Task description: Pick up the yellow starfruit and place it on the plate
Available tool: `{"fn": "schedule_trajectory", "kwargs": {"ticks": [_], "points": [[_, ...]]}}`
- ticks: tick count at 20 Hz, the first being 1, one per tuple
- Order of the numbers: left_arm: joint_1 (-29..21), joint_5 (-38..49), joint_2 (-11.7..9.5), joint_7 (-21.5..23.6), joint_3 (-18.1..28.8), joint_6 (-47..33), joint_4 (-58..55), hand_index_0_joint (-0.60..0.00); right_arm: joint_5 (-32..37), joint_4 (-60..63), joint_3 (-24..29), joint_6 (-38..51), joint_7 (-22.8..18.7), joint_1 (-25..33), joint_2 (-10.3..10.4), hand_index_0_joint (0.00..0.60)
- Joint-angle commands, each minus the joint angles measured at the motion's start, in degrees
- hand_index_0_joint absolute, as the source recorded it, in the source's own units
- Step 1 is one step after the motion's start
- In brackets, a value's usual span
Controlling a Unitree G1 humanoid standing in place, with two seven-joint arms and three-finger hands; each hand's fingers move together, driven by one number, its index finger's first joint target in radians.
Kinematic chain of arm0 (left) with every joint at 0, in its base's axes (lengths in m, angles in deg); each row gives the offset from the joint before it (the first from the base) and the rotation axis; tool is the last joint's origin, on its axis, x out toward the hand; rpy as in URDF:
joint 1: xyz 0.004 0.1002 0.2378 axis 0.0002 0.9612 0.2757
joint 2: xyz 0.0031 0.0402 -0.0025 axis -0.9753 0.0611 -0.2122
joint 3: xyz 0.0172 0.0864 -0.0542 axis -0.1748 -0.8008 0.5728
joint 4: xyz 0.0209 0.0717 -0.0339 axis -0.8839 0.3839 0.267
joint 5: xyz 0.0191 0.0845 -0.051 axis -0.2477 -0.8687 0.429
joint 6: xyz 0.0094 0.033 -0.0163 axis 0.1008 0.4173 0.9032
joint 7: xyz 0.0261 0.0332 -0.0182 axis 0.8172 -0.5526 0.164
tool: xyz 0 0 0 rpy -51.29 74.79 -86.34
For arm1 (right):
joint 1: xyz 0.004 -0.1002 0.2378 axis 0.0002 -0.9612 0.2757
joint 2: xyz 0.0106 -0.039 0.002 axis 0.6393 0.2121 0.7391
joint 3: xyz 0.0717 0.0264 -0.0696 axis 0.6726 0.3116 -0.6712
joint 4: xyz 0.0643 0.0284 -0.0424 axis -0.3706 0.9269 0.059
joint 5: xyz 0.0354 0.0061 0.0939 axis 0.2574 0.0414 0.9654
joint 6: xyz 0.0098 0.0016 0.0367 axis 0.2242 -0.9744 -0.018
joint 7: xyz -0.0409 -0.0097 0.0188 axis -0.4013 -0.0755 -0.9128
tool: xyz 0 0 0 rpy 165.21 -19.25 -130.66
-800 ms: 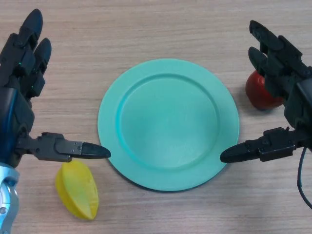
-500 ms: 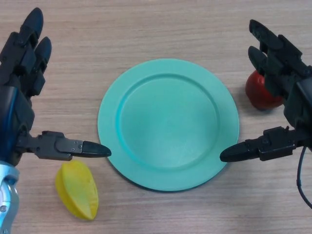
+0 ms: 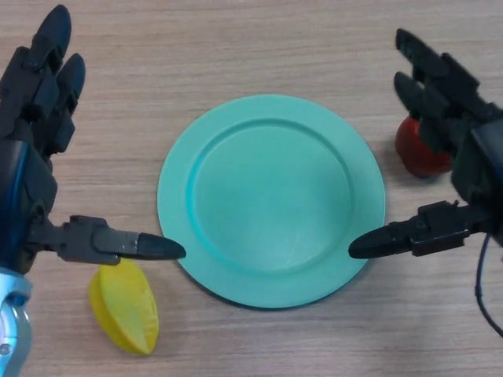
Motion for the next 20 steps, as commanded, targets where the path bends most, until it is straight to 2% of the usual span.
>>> {"fn": "schedule_trajectory", "kwargs": {"ticks": [1, 5, 6, 8, 10, 13, 14, 15, 18, 20], "points": [[1.79, -2.91, -0.15, 2.59, -0.45, -5.13, -4.54, 0.000, 1.90, -2.40, 1.97, 9.39, -2.40, 2.16, -0.54, 0.000], [9.72, -6.37, 1.66, 2.75, -2.28, -7.22, -7.39, 0.000, 2.34, -0.72, 0.95, 8.44, -1.80, 3.51, -0.29, 0.000], [12.55, -6.17, 1.76, 4.96, -2.91, -9.28, -7.17, 0.000, 1.94, 0.33, 0.49, 9.46, -2.11, 4.00, 0.00, 0.000], [15.65, -2.56, 1.81, 9.75, -3.96, -6.05, -8.30, 0.000, 1.69, 1.57, 0.05, 10.51, -2.71, 4.38, 0.43, 0.000], [18.44, -2.70, 1.83, 11.12, -4.63, -7.23, -8.02, 0.000, 1.79, 2.67, -0.48, 10.64, -2.82, 4.88, 0.68, 0.000], [22.25, -4.78, 1.83, 13.00, -5.87, -14.66, -4.68, 0.000, 1.89, 3.93, -0.64, 10.70, -2.60, 6.12, 0.95, 0.000], [24.21, -6.86, 1.83, 13.60, -6.36, -19.52, -2.50, 0.000, 2.09, 4.54, -0.61, 11.61, -2.70, 6.95, 1.04, 0.000], [24.96, -7.59, 1.83, 13.63, -6.26, -21.53, -1.56, 0.000, 2.25, 4.85, -0.53, 12.23, -2.74, 7.25, 1.05, 0.000], [27.96, -10.47, 1.83, 8.75, -3.36, -28.32, 3.14, 0.000, 0.93, 6.97, -0.89, 15.32, -2.87, 7.93, 0.75, 0.000], [27.83, -11.08, 1.83, 8.06, -2.29, -34.00, 8.24, 0.000, 0.63, 7.33, -0.86, 14.79, -2.46, 8.66, 0.81, 0.000]]}}
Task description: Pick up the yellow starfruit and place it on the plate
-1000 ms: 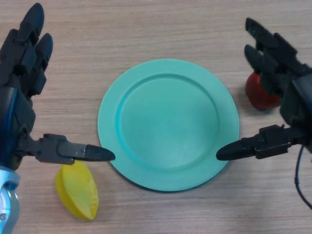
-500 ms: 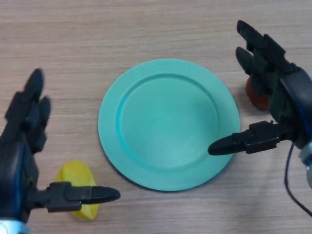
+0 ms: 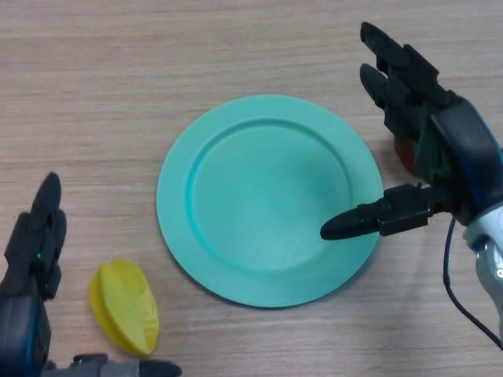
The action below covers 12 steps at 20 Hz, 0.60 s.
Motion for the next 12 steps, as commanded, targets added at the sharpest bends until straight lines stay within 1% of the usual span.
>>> {"fn": "schedule_trajectory", "kwargs": {"ticks": [1, 2, 5, 6, 8, 12], "points": [[0.35, -2.16, -0.79, -0.47, 3.45, -13.74, 1.36, 0.000, 0.67, -3.16, 2.09, 7.65, -0.88, 2.79, -0.58, 0.000], [-0.34, -3.08, -0.79, -2.11, 4.21, -17.03, 4.57, 0.000, 0.79, -3.12, 2.54, 7.80, -0.69, 3.05, -0.72, 0.000], [-3.20, -1.80, -0.79, -3.46, 6.07, -21.51, 10.26, 0.000, -0.25, -2.62, 3.42, 10.01, -1.62, 3.80, -1.40, 0.000], [-4.11, -2.31, -0.79, -3.08, 6.16, -22.11, 11.92, 0.000, -1.44, -1.98, 3.21, 11.14, -1.94, 4.26, -1.60, 0.000], [-5.30, -3.09, -0.79, -2.01, 5.91, -23.46, 14.65, 0.000, -1.91, -1.27, 3.02, 12.41, -1.98, 4.02, -1.32, 0.000], [-6.87, -4.90, -0.79, -0.79, 5.47, -25.21, 19.13, 0.000, -2.06, -1.46, 2.79, 11.73, -2.03, 3.84, -1.15, 0.000]]}}
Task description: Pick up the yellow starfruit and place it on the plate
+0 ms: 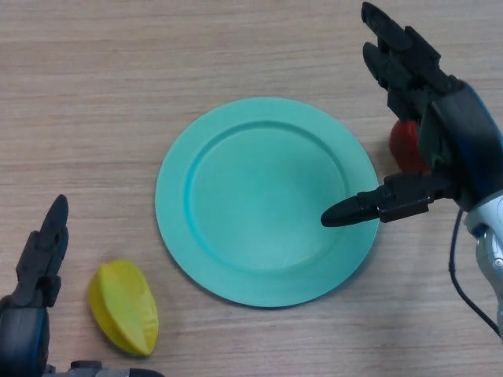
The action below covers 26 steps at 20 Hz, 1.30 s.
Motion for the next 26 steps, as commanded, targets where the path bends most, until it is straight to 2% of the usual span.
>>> {"fn": "schedule_trajectory", "kwargs": {"ticks": [1, 5, 11, 14, 18, 19, 20, 21, 22, 23, 24, 26], "points": [[-0.32, -2.65, -0.91, 2.36, 2.38, -8.63, -1.47, 0.000, -0.03, -3.45, 2.67, 7.43, -1.83, 2.01, -0.79, 0.000], [-1.37, -2.89, -0.91, 2.66, 2.61, -8.09, 0.86, 0.000, 0.66, -4.00, 3.32, 7.28, -2.07, 1.34, -0.84, 0.000], [-4.31, -8.26, -0.91, 6.34, -0.59, -9.53, 7.21, 0.000, 0.53, -5.07, 3.45, 6.65, -2.02, 0.70, -1.17, 0.000], [-5.55, -9.52, -0.91, 9.16, -1.96, -5.68, 8.22, 0.000, 1.18, -5.69, 3.52, 5.75, -2.45, 0.30, -1.09, 0.000], [-5.60, -9.50, -1.10, 10.03, -3.12, -3.51, 8.76, 0.000, 2.05, -8.27, 4.33, 4.73, -2.31, -0.80, -1.60, 0.000], [-5.62, -9.54, -1.13, 9.98, -3.24, -3.50, 8.81, -0.050, 1.98, -8.31, 4.33, 4.86, -2.34, -0.80, -1.62, 0.000], [-5.62, -9.48, -1.16, 9.82, -3.40, -3.44, 8.79, -0.200, 1.92, -8.27, 4.32, 5.11, -2.40, -0.78, -1.61, 0.000], [-5.54, -9.37, -1.18, 9.55, -3.68, -3.37, 8.75, -0.300, 1.86, -8.28, 4.31, 5.29, -2.45, -0.79, -1.60, 0.000], [-5.22, -9.13, -1.25, 8.76, -4.39, -3.01, 8.55, -0.450, 1.76, -8.40, 4.29, 5.48, -2.50, -0.83, -1.60, 0.000], [-4.66, -8.83, -1.52, 6.92, -5.39, -1.66, 7.98, -0.550, 1.74, -8.85, 4.31, 5.08, -2.31, -1.03, -1.65, 0.000], [-4.09, -9.11, -1.95, 4.66, -6.47, -0.04, 7.33, -0.600, 1.95, -9.57, 4.46, 4.31, -2.13, -1.25, -1.67, 0.000], [-3.43, -10.21, -2.29, 3.02, -7.29, 2.29, 5.81, -0.600, 3.49, -11.60, 5.04, 2.38, -2.05, -1.72, -1.71, 0.000]]}}
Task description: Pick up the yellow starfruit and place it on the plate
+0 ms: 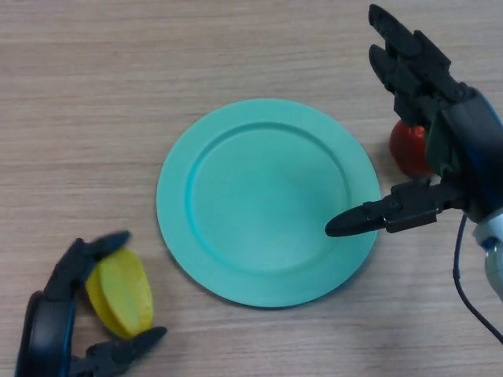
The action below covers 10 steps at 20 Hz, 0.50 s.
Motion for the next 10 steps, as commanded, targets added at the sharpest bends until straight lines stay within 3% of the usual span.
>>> {"fn": "schedule_trajectory", "kwargs": {"ticks": [1, 2, 3, 4, 8, 10], "points": [[1.19, -2.58, -1.30, -4.07, -2.28, 0.48, -2.85, -0.600, 3.97, -5.52, 5.04, 3.79, -1.86, 1.17, -1.77, 0.000], [1.21, -3.29, -1.44, -4.42, -2.50, 1.23, -3.22, -0.600, 4.20, -5.96, 5.22, 3.47, -1.74, 1.10, -1.96, 0.050], [1.24, -3.42, -1.51, -4.65, -2.55, 1.89, -3.78, -0.600, 4.32, -6.11, 5.37, 3.18, -1.71, 1.27, -2.15, 0.051], [1.32, -3.50, -1.54, -4.91, -2.57, 3.01, -5.05, -0.600, 4.52, -6.18, 5.59, 2.92, -1.68, 1.64, -2.39, 0.000], [3.25, -0.06, -1.11, -4.87, -1.62, 0.78, -13.92, -0.600, 4.60, -6.37, 6.11, 3.74, -1.13, 1.07, -2.81, 0.000], [4.12, 3.48, -0.74, -7.07, -1.11, 3.73, -20.16, -0.600, 4.14, -6.60, 6.60, 4.53, -0.87, 0.60, -3.07, 0.000]]}}
